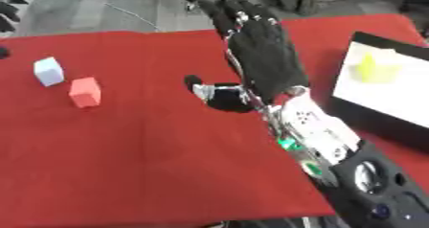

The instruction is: Pick up the objects with one hand, pass them to the other hand, and then place them into the box on the other side of the table.

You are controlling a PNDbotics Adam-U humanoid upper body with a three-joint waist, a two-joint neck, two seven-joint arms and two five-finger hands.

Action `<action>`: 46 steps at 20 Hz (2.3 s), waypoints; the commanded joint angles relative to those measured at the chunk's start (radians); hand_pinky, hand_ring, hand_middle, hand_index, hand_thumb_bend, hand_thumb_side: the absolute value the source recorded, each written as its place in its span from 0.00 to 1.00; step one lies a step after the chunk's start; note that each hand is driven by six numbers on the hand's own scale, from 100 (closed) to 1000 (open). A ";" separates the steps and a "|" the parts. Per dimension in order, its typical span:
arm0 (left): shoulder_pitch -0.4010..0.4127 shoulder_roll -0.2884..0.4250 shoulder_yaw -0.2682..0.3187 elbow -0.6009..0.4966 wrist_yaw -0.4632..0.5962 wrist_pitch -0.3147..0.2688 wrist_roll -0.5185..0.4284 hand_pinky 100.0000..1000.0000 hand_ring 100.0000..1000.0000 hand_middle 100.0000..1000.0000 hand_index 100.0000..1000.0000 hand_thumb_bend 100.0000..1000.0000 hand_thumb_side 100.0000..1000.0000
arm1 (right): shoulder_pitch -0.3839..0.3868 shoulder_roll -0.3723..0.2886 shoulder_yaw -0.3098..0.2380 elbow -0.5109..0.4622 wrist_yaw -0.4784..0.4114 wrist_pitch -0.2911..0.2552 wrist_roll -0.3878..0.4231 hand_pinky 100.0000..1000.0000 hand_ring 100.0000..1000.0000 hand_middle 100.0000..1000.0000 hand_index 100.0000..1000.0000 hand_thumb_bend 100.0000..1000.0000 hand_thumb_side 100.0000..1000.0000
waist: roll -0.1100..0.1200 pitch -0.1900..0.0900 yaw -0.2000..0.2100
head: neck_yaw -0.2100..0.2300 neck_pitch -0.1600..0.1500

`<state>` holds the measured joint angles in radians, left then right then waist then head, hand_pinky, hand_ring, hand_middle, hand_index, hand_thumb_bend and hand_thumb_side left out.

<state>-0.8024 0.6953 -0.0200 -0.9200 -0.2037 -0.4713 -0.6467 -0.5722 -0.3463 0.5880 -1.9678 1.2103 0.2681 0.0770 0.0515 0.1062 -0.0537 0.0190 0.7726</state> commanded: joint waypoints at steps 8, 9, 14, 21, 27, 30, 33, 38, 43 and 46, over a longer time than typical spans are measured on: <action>-0.092 -0.072 -0.051 0.205 -0.165 -0.076 0.067 0.70 0.67 0.69 0.84 0.56 0.37 | -0.026 0.031 -0.080 -0.032 0.001 -0.164 0.126 0.73 0.79 0.73 0.90 0.49 0.39 | 0.002 -0.003 -0.035 | 0.036 -0.003; -0.094 -0.076 -0.062 0.212 -0.181 -0.070 0.083 0.70 0.67 0.69 0.84 0.56 0.37 | -0.024 0.031 -0.090 -0.032 -0.002 -0.181 0.127 0.72 0.79 0.73 0.90 0.49 0.39 | 0.002 -0.002 -0.037 | 0.038 -0.003; -0.098 -0.090 -0.096 0.226 -0.265 -0.031 0.167 0.70 0.67 0.69 0.84 0.59 0.31 | -0.018 0.033 -0.112 -0.032 -0.010 -0.215 0.127 0.72 0.79 0.72 0.90 0.49 0.39 | 0.002 0.002 -0.046 | 0.047 -0.003; -0.092 -0.110 -0.108 0.238 -0.383 0.029 0.285 0.69 0.66 0.68 0.83 0.58 0.22 | -0.014 0.035 -0.113 -0.032 -0.018 -0.210 0.121 0.71 0.79 0.72 0.90 0.49 0.38 | -0.004 0.008 -0.052 | 0.052 -0.003; -0.081 -0.199 -0.044 0.302 -0.966 0.051 0.574 0.68 0.63 0.65 0.81 0.55 0.17 | -0.013 0.038 -0.114 -0.032 -0.024 -0.202 0.117 0.71 0.79 0.72 0.90 0.49 0.38 | -0.014 0.014 -0.056 | 0.055 -0.003; -0.076 -0.237 0.040 0.366 -1.284 0.033 0.724 0.67 0.62 0.63 0.80 0.54 0.13 | -0.011 0.038 -0.115 -0.032 -0.025 -0.199 0.114 0.71 0.79 0.72 0.90 0.49 0.38 | -0.016 0.016 -0.054 | 0.052 -0.003; -0.075 -0.248 0.085 0.401 -1.374 0.033 0.821 0.63 0.49 0.45 0.66 0.36 0.10 | -0.010 0.038 -0.115 -0.032 -0.024 -0.198 0.114 0.71 0.79 0.72 0.90 0.49 0.38 | -0.016 0.016 -0.052 | 0.050 -0.003; -0.074 -0.244 0.106 0.395 -1.267 -0.011 0.856 0.62 0.44 0.37 0.57 0.19 0.08 | -0.009 0.036 -0.118 -0.032 -0.018 -0.197 0.115 0.70 0.78 0.72 0.90 0.48 0.39 | -0.015 0.013 -0.045 | 0.044 -0.003; -0.083 -0.181 0.099 0.263 -1.016 -0.146 0.709 0.64 0.41 0.33 0.52 0.00 0.06 | -0.004 0.024 -0.121 -0.032 -0.012 -0.191 0.122 0.71 0.78 0.72 0.90 0.47 0.39 | -0.011 0.004 -0.027 | 0.029 -0.003; -0.067 -0.119 0.081 0.146 -0.770 -0.206 0.593 0.65 0.41 0.32 0.50 0.00 0.06 | -0.001 0.015 -0.119 -0.032 -0.012 -0.186 0.134 0.71 0.78 0.72 0.90 0.47 0.39 | -0.006 -0.001 -0.014 | 0.018 -0.003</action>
<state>-0.8542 0.5112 0.0645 -0.7147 -1.0622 -0.6539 -0.0136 -0.5626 -0.3148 0.4775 -1.9790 1.1934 0.0802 0.2065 0.0449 0.1293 -0.0674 0.0429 0.7726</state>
